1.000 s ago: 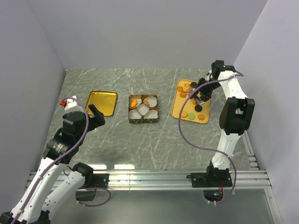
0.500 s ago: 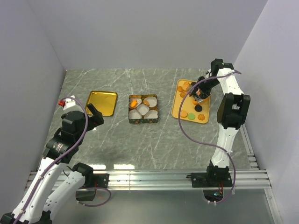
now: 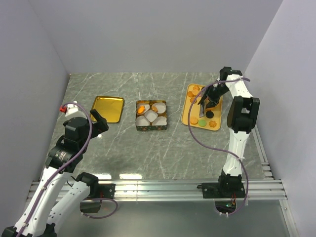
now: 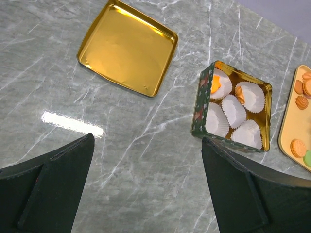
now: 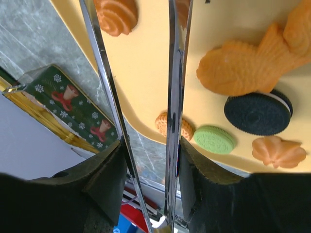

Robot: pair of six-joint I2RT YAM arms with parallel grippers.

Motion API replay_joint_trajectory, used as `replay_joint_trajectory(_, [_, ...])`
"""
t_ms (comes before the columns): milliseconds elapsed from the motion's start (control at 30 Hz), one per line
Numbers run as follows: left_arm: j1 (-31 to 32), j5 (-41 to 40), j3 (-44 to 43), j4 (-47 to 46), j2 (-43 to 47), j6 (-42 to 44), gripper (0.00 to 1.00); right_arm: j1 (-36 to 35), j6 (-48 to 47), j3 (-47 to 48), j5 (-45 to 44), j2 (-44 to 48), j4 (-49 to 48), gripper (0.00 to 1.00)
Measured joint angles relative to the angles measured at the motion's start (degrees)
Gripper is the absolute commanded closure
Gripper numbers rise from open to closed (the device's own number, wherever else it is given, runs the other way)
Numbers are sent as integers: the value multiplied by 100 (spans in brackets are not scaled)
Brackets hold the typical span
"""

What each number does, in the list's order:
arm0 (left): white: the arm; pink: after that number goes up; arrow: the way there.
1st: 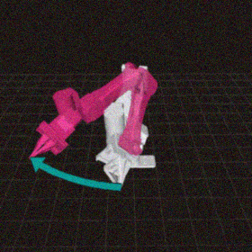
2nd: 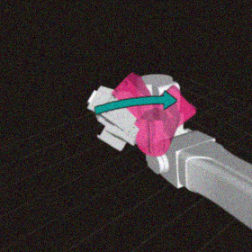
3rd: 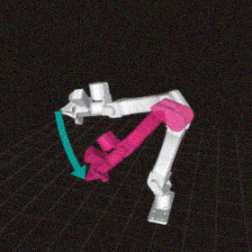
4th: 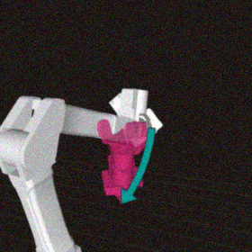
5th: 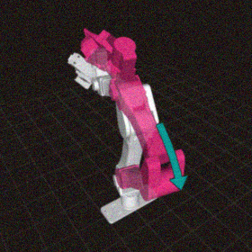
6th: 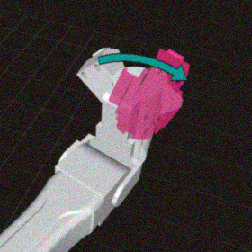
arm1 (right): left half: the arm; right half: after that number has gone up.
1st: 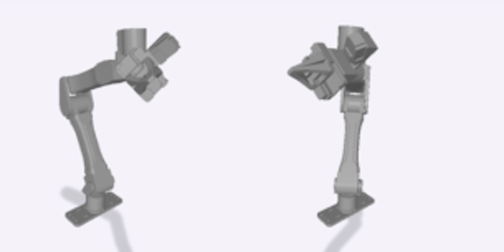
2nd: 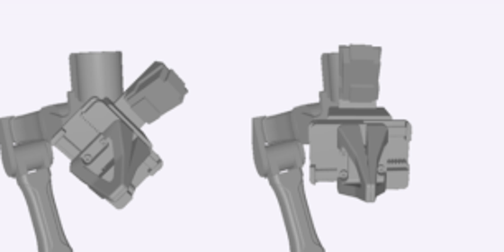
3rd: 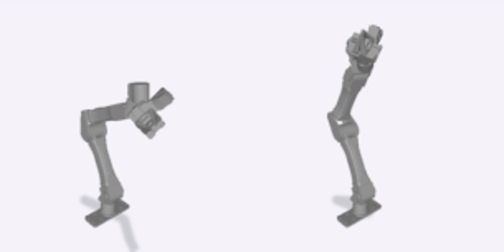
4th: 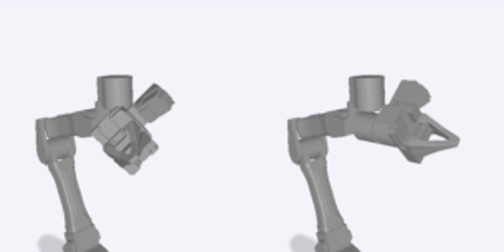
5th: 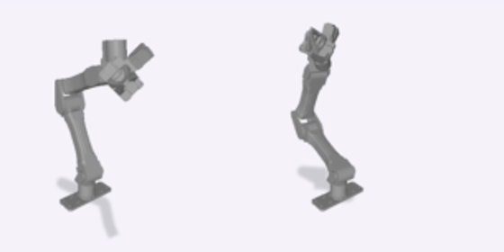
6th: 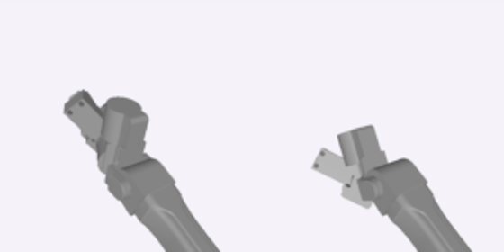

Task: Pack the cookies

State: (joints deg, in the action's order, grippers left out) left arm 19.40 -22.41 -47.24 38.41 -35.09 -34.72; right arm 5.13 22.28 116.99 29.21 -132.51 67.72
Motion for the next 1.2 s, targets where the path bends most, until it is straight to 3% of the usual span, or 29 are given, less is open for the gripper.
replay_joint_trajectory(633, [-57, 2, 0, -2, 107, 0, 1, -76, 81, 66, 111, 203, 35, 50])
replay_joint_trajectory(967, [-42, 2, 0, -4, 229, 2, 1, -127, -136, -1154, -866, 1915, 286, 50])
replay_joint_trajectory(1200, [109, 2, 4, -9, 326, 4, 1, -140, -136, -2658, -1604, 3220, 393, 50])
